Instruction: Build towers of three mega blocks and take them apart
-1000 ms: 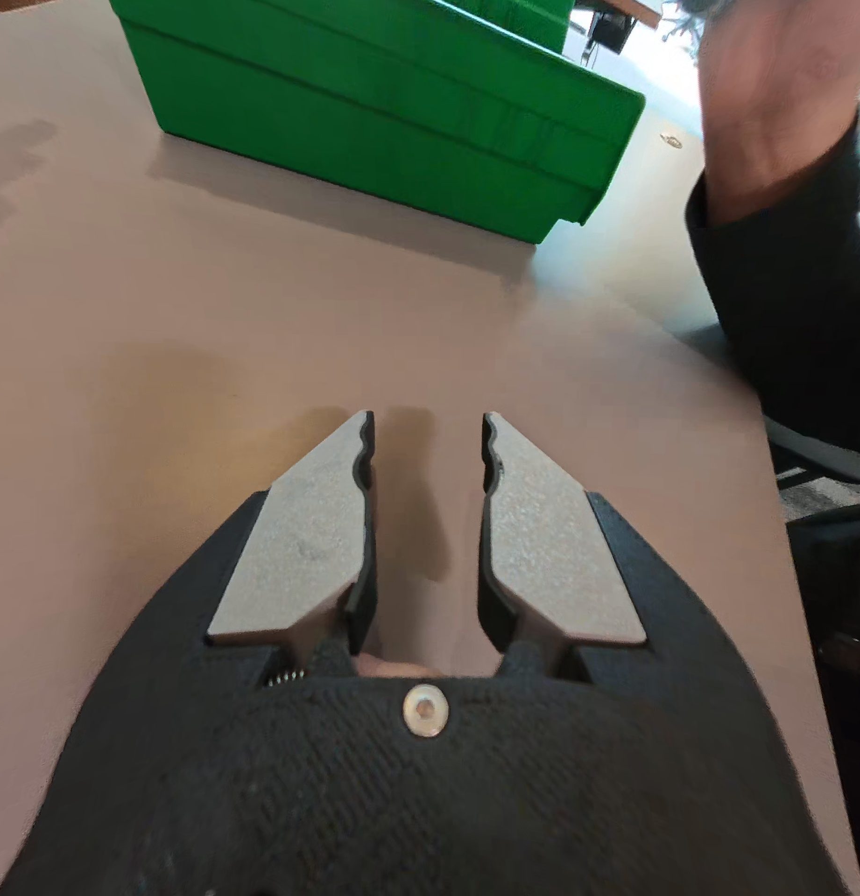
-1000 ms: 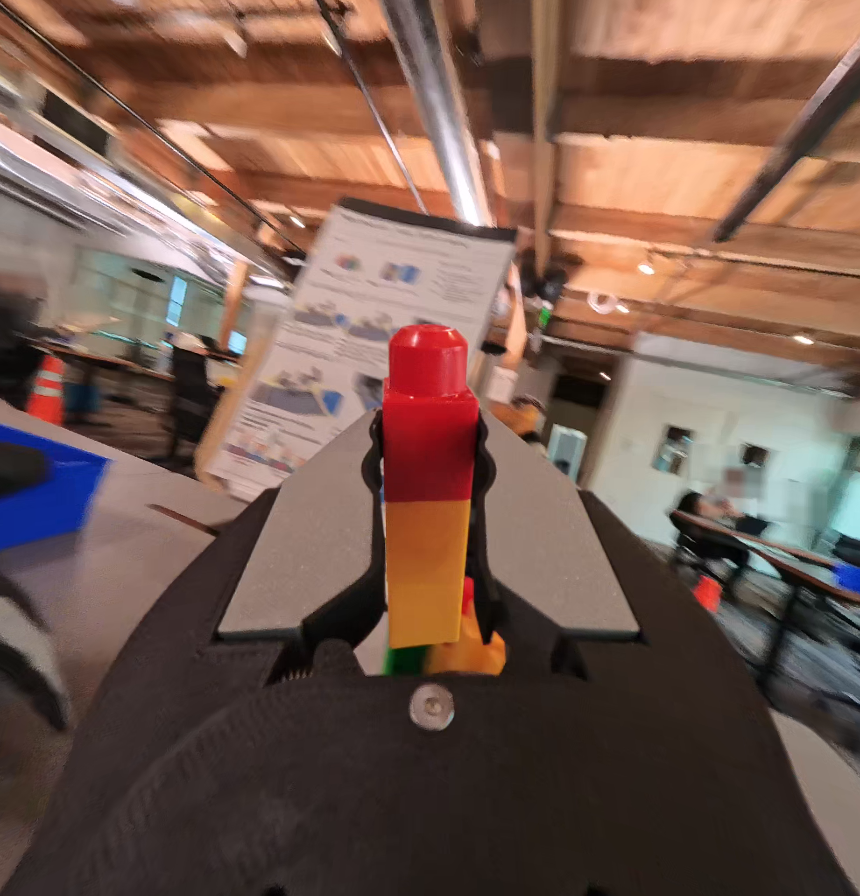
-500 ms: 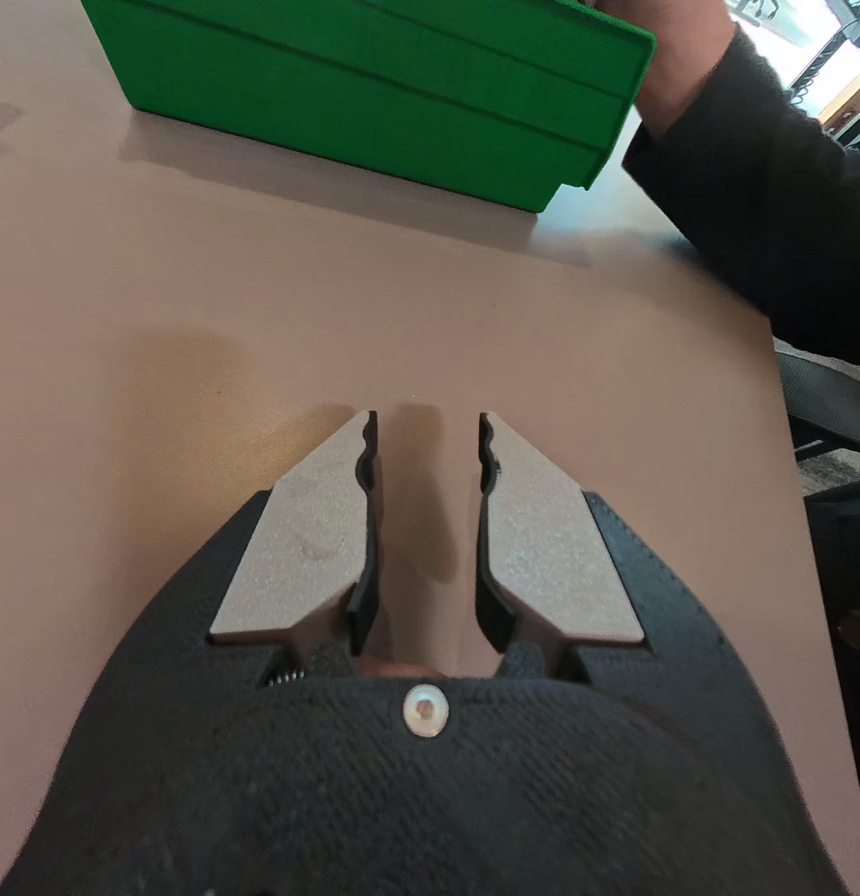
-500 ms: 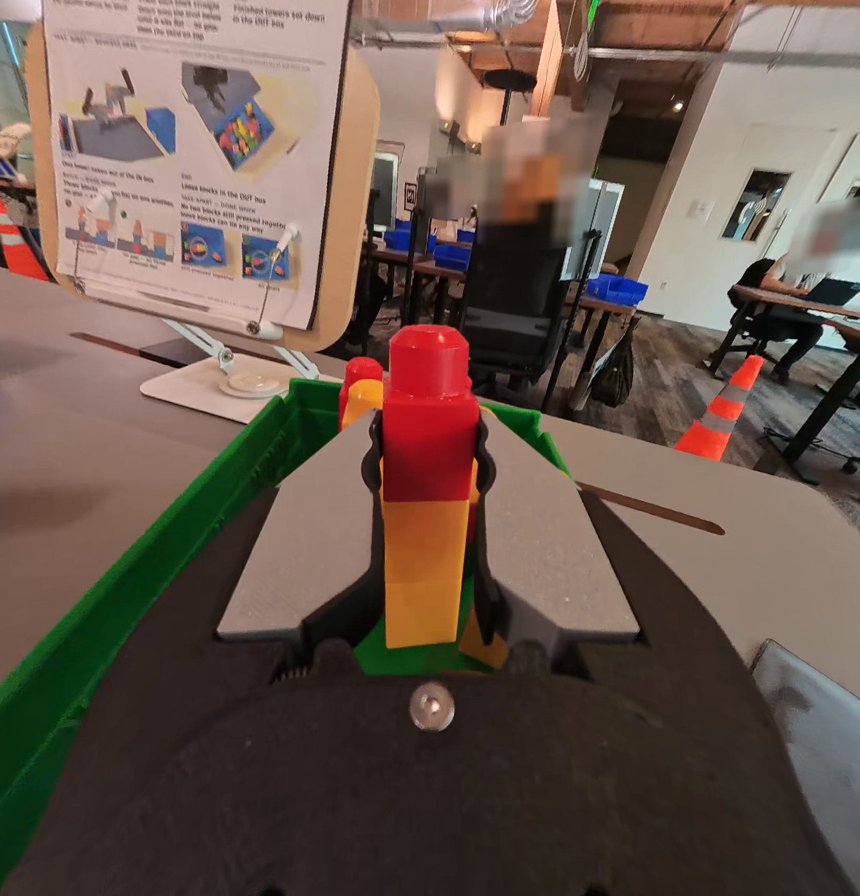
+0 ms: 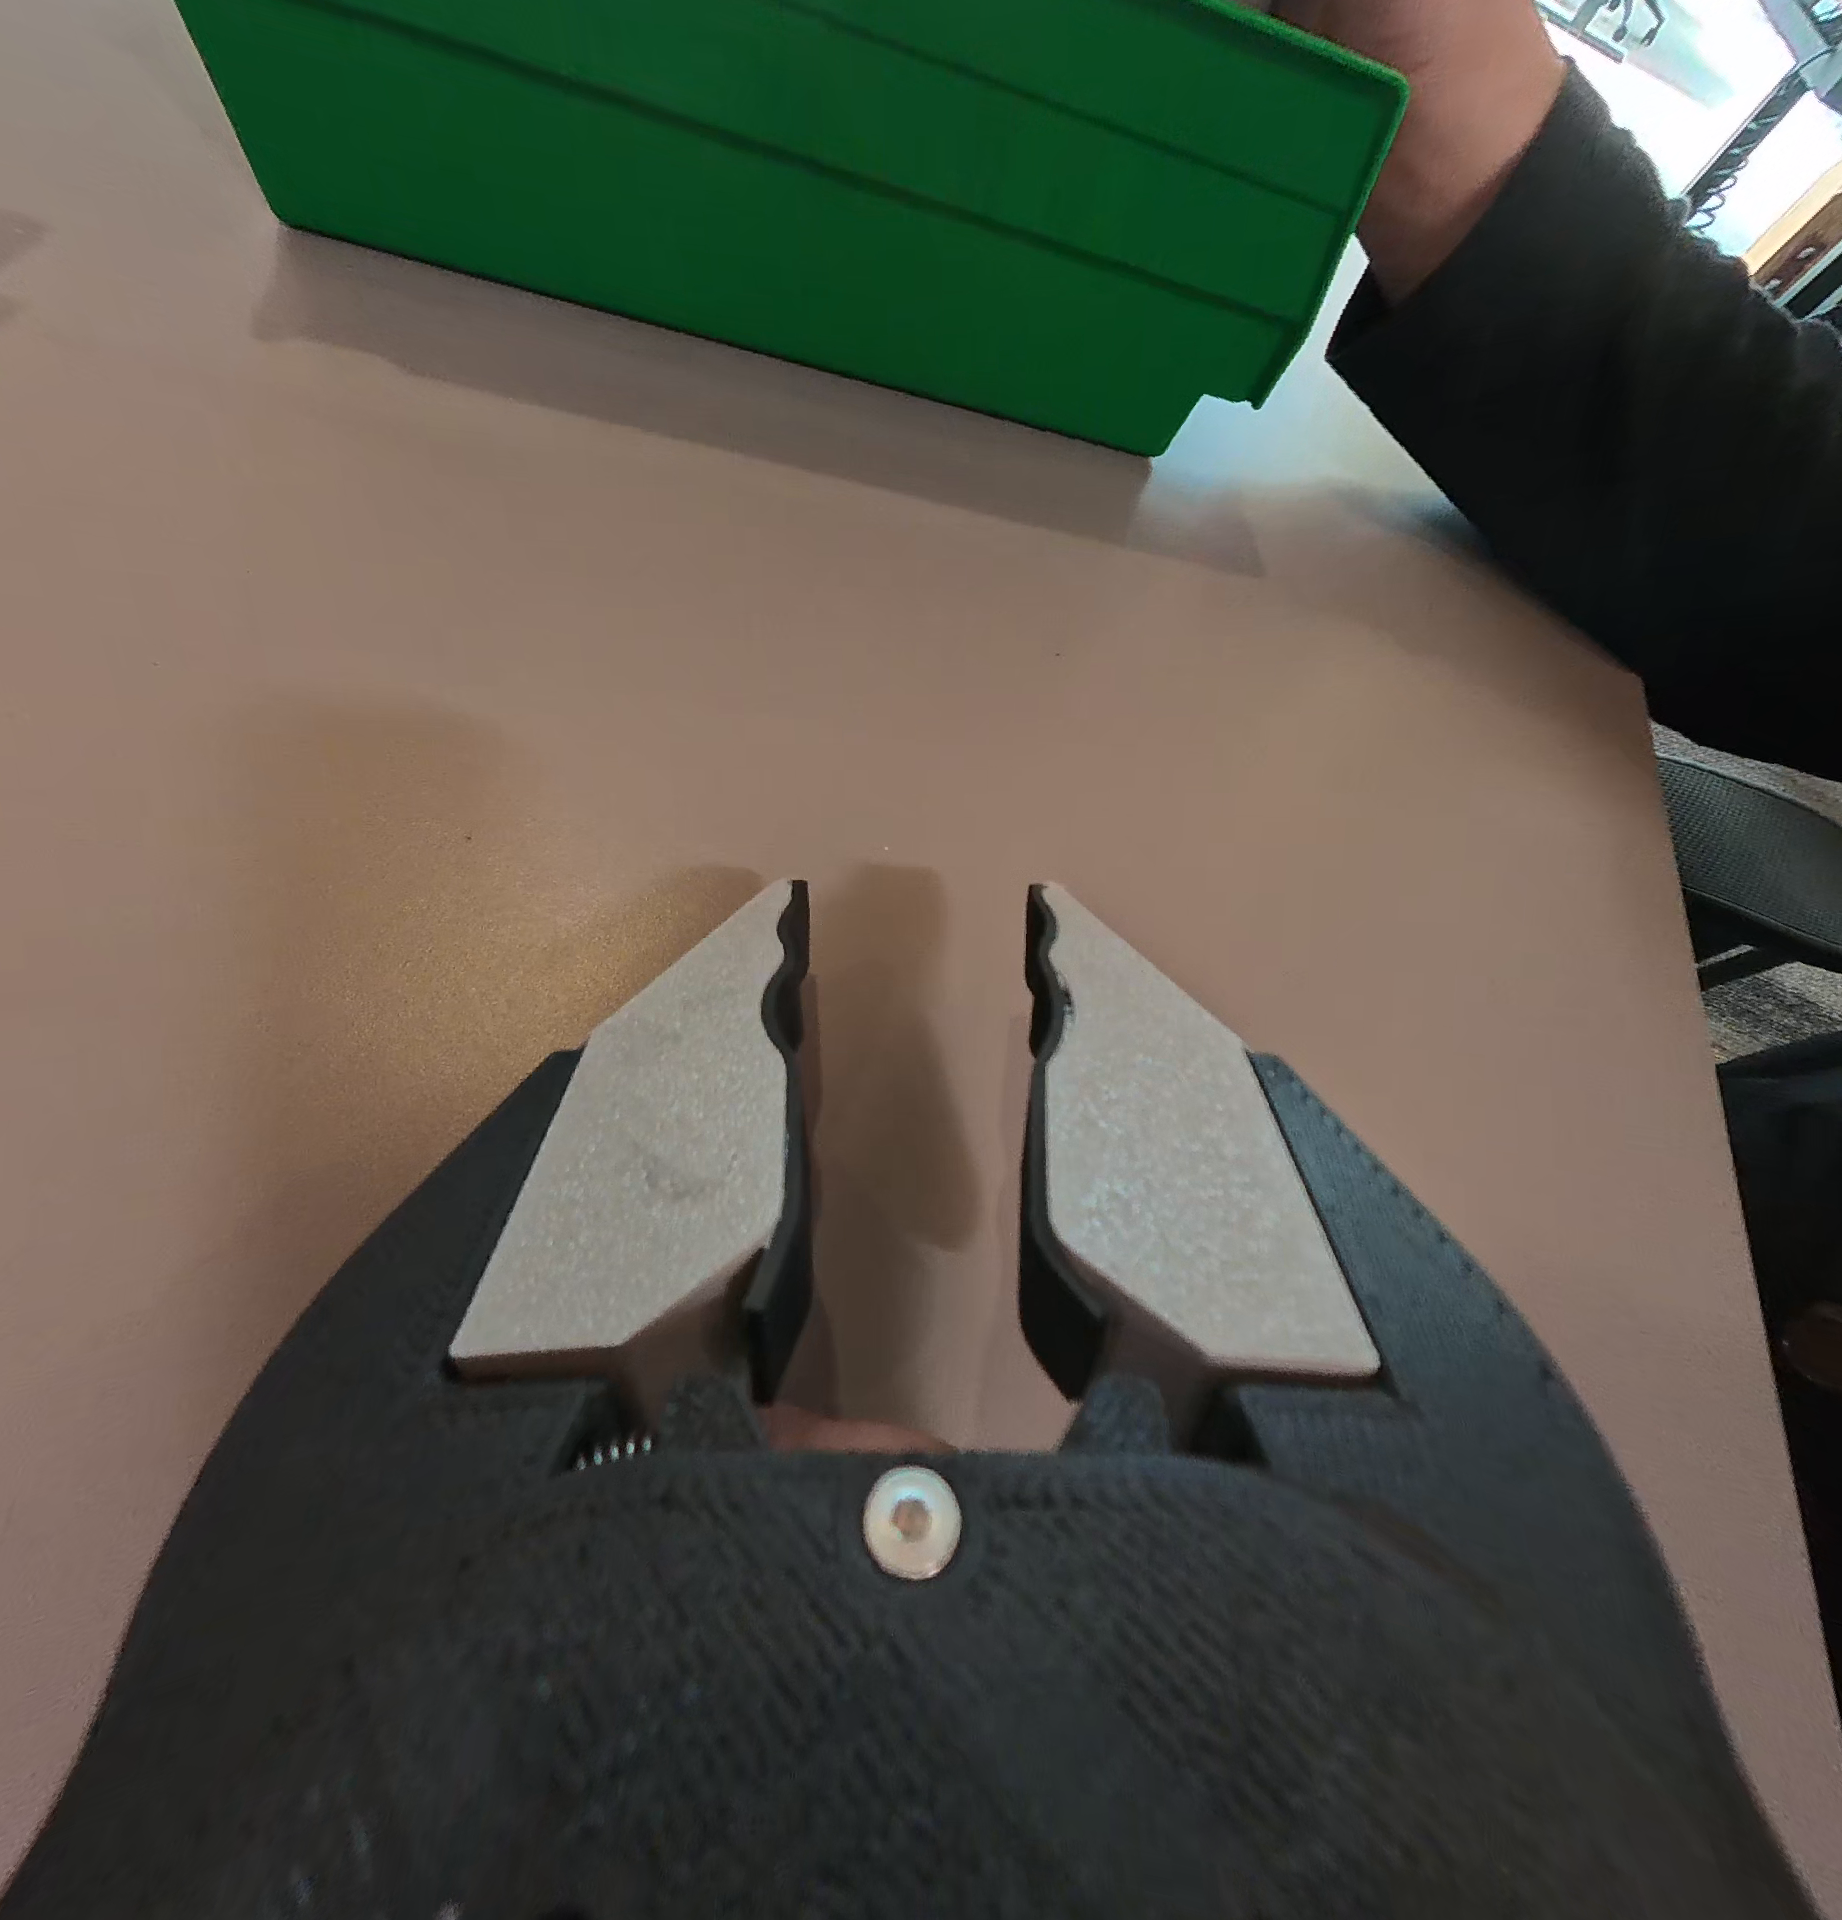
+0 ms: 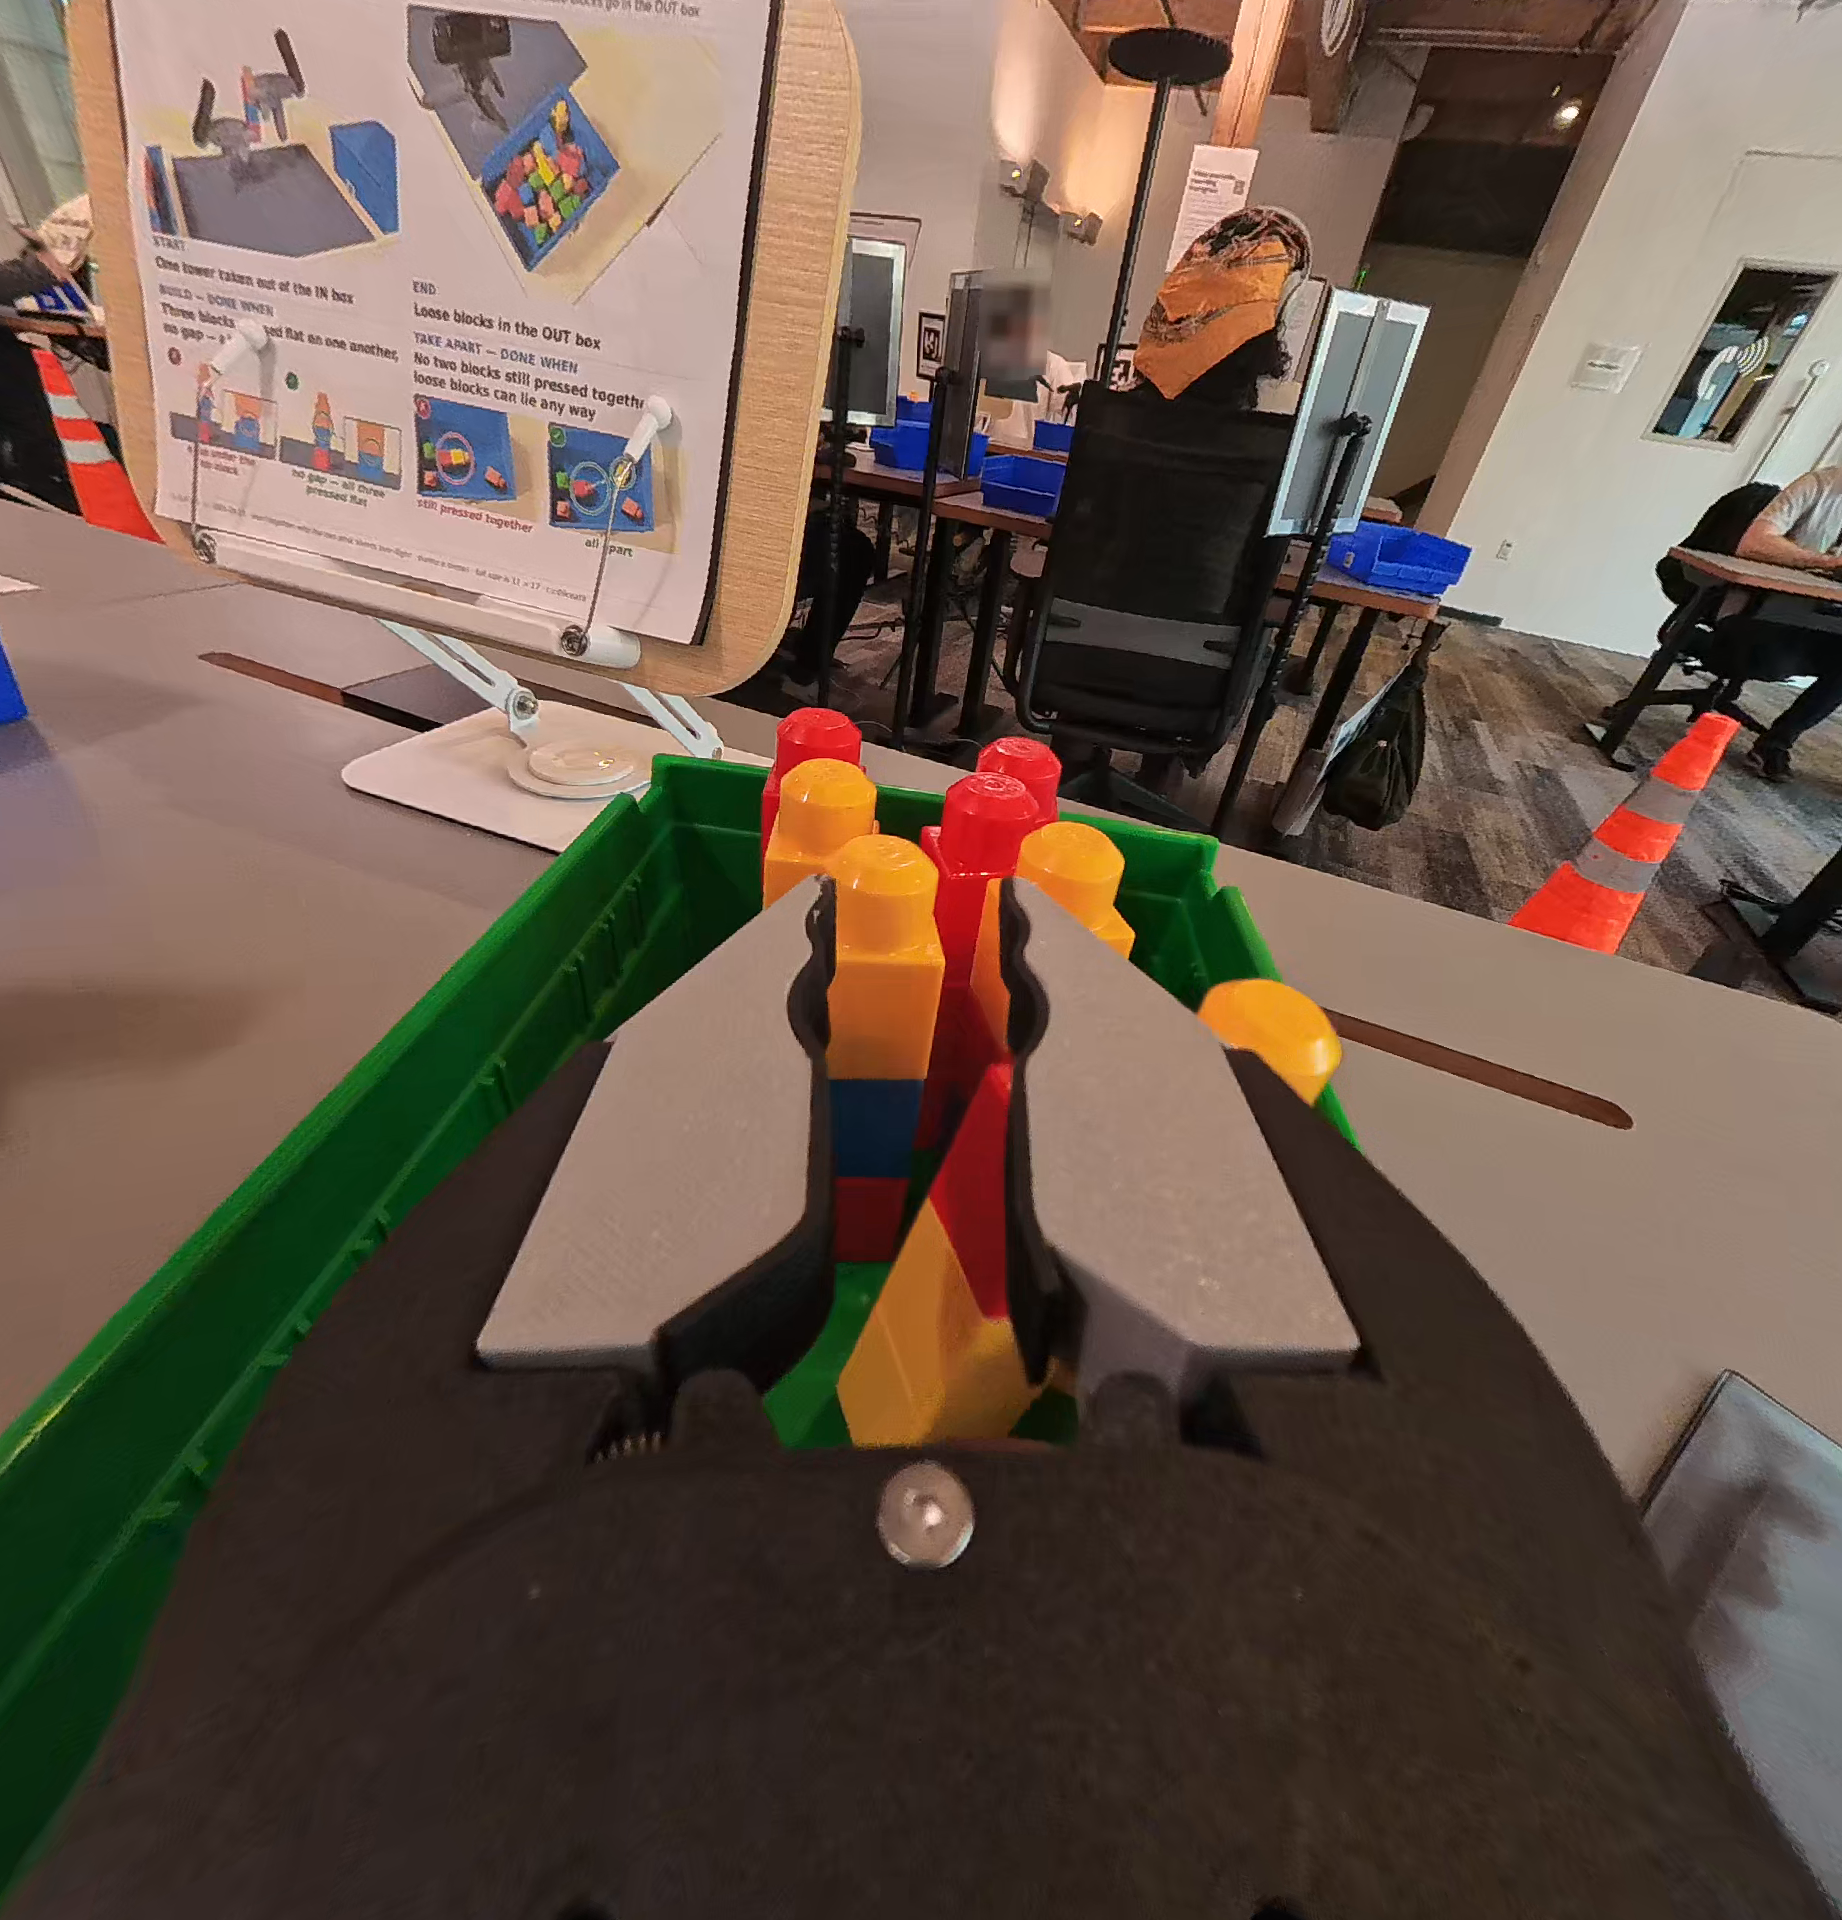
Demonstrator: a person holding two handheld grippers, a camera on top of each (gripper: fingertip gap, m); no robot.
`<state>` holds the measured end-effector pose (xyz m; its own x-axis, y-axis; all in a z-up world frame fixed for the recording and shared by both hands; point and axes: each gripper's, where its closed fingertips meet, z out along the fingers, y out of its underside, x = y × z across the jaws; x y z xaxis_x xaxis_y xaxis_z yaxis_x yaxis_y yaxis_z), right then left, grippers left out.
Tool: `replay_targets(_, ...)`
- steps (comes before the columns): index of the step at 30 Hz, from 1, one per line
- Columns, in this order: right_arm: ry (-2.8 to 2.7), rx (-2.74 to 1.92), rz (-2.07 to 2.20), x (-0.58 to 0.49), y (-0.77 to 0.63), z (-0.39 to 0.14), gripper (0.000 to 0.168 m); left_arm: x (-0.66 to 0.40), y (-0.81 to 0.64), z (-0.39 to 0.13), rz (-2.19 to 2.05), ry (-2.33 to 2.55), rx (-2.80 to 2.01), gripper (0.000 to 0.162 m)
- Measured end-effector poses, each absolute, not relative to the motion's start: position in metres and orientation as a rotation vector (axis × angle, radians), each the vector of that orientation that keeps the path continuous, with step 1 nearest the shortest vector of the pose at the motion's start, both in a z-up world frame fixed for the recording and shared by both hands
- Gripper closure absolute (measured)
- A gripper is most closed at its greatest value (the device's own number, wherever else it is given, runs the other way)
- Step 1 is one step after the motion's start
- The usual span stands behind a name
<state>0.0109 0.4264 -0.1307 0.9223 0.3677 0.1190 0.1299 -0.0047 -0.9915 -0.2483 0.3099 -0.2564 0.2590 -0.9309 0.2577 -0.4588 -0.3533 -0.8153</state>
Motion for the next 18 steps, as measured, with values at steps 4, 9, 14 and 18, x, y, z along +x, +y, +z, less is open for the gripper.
replay_targets(4,-0.392,-1.585,0.192,0.0129,0.4262,-0.1313,0.139,-0.2482,0.3089,-0.2568,-1.008,1.259,-1.93,0.122)
replay_targets(9,-0.376,-1.572,0.217,0.0151,0.4243,-0.1281,0.139,-0.2479,0.307,-0.2576,-1.02,1.265,-1.937,0.121)
replay_targets(14,-0.385,-1.58,0.228,0.0127,0.4246,-0.1304,0.138,-0.248,0.307,-0.2575,-1.022,1.266,-1.936,0.121)
replay_targets(18,-0.4,-1.584,0.223,0.01,0.4242,-0.1312,0.138,-0.2479,0.3058,-0.2578,-1.028,1.27,-1.939,0.121)
